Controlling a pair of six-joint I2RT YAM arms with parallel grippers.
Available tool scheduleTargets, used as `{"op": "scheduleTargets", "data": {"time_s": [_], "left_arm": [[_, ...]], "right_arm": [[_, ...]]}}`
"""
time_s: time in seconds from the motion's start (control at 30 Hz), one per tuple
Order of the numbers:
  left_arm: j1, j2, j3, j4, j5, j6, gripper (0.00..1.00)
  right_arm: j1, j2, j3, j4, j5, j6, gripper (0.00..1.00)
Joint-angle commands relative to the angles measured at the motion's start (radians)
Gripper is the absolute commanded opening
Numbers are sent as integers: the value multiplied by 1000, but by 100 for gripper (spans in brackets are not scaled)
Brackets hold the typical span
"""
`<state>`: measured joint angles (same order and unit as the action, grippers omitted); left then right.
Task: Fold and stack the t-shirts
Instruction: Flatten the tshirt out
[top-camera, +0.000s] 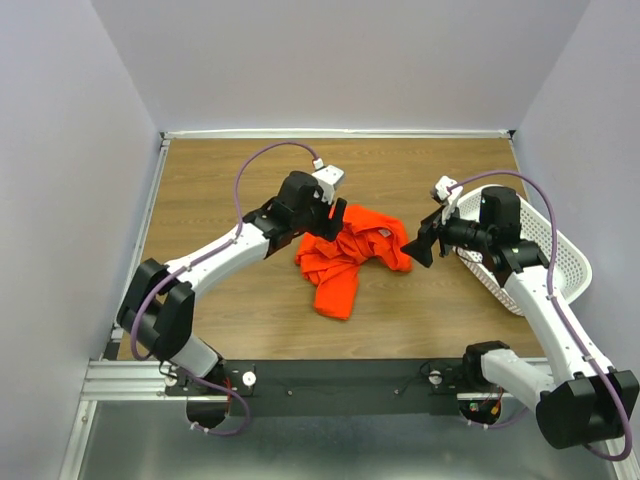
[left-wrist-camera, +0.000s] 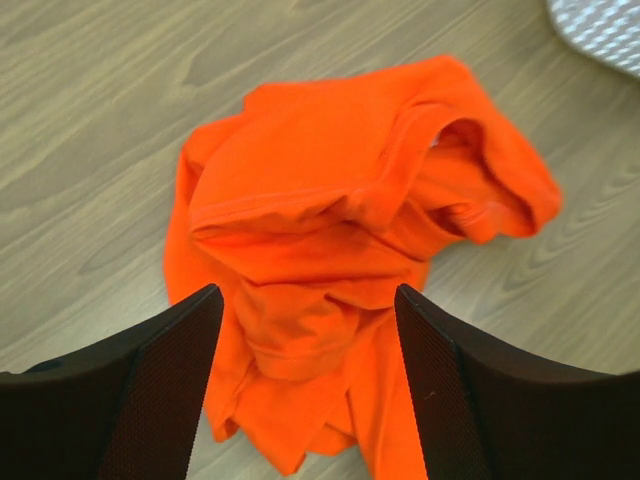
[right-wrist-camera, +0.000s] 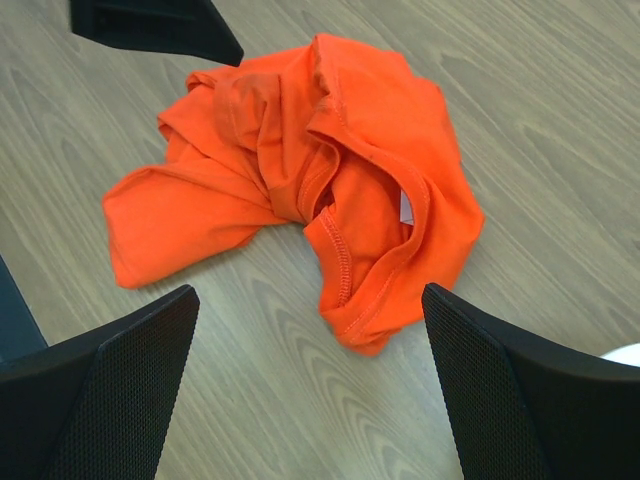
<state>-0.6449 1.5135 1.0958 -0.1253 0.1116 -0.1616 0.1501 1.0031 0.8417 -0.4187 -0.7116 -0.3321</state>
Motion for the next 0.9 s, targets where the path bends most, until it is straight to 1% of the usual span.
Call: {"op": "scheduleTargets", "data": {"time_s": [0.0, 0.2, 0.33, 0.4, 0.5, 0.6, 0.8, 0.87], "left_arm": [[-4, 28, 26, -77, -136, 50, 75], [-28, 89, 59, -83, -156, 137, 75], [-35, 165, 116, -100, -191, 212, 75], [-36, 197, 151, -134, -211, 250, 75], [-38, 257, 225, -165, -191, 284, 73], [-42, 301, 256, -181, -162, 306, 72], [-59, 338, 276, -181, -116, 324, 70], [-62, 349, 280, -183, -116, 324, 67]], "right_arm": [[-6, -3, -10, 6, -17, 4, 100], [-6, -12, -13, 6, -25, 4, 100], [-6, -8, -15, 6, -29, 4, 100], [-6, -1, -15, 6, -26, 4, 100], [-6, 3, -15, 6, -25, 5, 100], [-7, 3, -13, 6, -17, 4, 100], [-6, 8, -15, 6, -14, 4, 100], [-6, 11, -15, 6, -12, 4, 100]]}}
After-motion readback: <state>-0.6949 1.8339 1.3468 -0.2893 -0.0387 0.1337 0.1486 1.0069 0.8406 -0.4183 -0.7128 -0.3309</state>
